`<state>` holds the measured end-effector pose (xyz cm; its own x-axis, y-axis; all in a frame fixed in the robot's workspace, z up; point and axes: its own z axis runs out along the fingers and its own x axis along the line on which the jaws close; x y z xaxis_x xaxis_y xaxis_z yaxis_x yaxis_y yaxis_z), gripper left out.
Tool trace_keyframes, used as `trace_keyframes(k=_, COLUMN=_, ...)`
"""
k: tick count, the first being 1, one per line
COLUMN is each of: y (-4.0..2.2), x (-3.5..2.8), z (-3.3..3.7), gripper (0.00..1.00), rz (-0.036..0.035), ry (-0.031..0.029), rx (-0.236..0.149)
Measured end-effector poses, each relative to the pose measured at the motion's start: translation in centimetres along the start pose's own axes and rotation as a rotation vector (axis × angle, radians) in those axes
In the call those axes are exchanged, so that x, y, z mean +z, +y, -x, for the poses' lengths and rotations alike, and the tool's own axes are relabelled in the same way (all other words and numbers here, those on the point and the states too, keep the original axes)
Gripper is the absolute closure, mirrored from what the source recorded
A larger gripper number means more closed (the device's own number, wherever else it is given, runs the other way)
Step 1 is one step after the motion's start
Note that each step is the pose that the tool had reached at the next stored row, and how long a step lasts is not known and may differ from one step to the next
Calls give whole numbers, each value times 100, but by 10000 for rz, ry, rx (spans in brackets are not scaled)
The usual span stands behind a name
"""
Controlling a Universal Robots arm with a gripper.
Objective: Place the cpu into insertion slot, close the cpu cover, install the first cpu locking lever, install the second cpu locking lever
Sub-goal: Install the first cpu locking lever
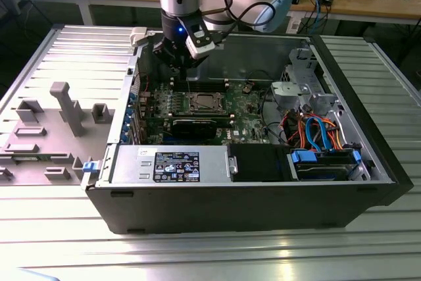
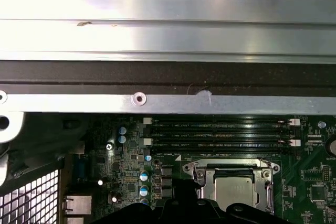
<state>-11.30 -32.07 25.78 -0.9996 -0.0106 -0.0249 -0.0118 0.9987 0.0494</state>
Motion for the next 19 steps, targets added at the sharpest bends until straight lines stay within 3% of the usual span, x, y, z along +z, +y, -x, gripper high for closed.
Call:
trace_keyframes(k=7, y=4, x=0, z=-27, gripper=89, rz=2, ry=-1, rx=-13)
trace_keyframes(k=12, y=53, x=3, z=-26, gripper=89, rz=3, ry=2, rx=-70)
trace_keyframes(k=19, y=75, x=8, z=59, gripper=89, rz=4, ry=5, rx=-121)
